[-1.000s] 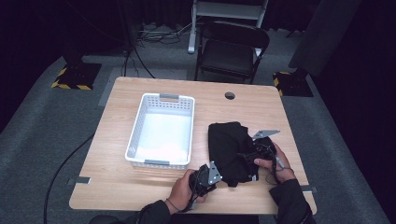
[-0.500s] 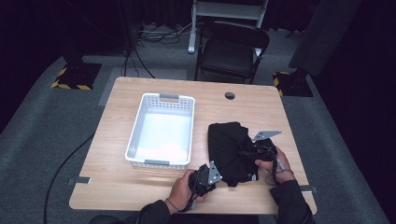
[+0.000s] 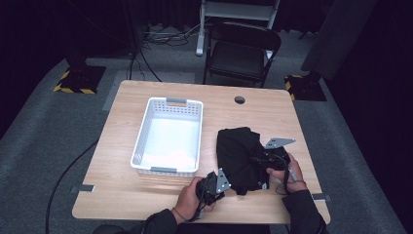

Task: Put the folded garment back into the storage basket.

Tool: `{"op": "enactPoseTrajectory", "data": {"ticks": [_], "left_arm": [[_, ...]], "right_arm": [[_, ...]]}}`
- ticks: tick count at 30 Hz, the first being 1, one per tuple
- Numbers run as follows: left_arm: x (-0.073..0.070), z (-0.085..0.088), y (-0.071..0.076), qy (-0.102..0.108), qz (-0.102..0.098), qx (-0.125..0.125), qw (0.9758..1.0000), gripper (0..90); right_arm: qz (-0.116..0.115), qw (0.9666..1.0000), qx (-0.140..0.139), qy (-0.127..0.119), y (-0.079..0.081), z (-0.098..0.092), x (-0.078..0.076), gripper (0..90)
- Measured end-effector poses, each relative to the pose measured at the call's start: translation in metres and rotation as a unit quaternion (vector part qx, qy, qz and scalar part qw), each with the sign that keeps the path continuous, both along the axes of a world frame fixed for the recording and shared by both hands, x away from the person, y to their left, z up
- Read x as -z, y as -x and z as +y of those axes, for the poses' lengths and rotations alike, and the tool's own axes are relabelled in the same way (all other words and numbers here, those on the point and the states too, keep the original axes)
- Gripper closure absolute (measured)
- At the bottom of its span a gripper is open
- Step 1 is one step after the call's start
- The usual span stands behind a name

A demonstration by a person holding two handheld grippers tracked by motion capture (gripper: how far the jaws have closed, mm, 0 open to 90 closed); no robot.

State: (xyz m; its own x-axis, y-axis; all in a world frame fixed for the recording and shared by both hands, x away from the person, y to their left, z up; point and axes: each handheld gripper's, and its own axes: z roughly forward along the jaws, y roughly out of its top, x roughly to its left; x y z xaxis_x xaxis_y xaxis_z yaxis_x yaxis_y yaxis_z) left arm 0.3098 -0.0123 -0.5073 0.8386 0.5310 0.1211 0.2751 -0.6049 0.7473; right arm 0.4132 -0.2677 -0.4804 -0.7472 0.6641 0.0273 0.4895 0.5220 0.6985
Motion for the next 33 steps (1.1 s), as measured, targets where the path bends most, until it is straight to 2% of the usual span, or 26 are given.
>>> {"op": "enactPoseTrajectory", "data": {"ticks": [3,13,15,18,20,23,24,26,28,33], "left_arm": [[-0.001,0.000,0.000,-0.004,-0.003,0.002,1.0000,77.1],[-0.004,0.002,0.002,0.008,-0.007,-0.002,0.9999,76.9],[-0.006,0.003,0.003,0.008,-0.012,-0.001,0.9999,76.8],[-0.010,0.004,0.004,0.021,-0.018,-0.005,0.9996,76.9],[-0.015,0.006,0.005,0.026,-0.028,-0.008,0.9992,76.9],[-0.019,0.007,0.005,0.033,-0.028,-0.011,0.9990,76.9],[-0.022,0.009,0.004,0.042,-0.027,-0.015,0.9986,76.9],[-0.025,0.010,0.004,0.044,-0.027,-0.015,0.9985,76.8],[-0.031,0.013,0.004,0.049,-0.036,-0.018,0.9980,76.8],[-0.037,0.016,0.004,0.048,-0.050,-0.024,0.9973,76.7]], "right_arm": [[-0.001,1.0000,0.001,-0.004,0.001,-0.001,-0.001,69.7],[-0.015,0.9997,0.012,-0.017,0.007,-0.002,-0.007,71.8],[-0.017,0.9996,0.014,-0.019,0.008,-0.002,-0.009,71.9],[-0.026,0.9992,0.020,-0.023,0.011,-0.002,-0.014,72.4],[-0.032,0.9989,0.024,-0.025,0.012,-0.002,-0.017,72.7],[-0.038,0.9984,0.030,-0.029,0.014,-0.002,-0.022,73.0],[-0.040,0.9982,0.032,-0.031,0.015,-0.002,-0.023,73.0],[-0.041,0.9981,0.032,-0.032,0.015,-0.002,-0.024,73.1],[-0.044,0.9975,0.037,-0.040,0.017,-0.001,-0.028,73.4],[-0.052,0.9969,0.041,-0.043,0.018,0.002,-0.033,73.9]]}}
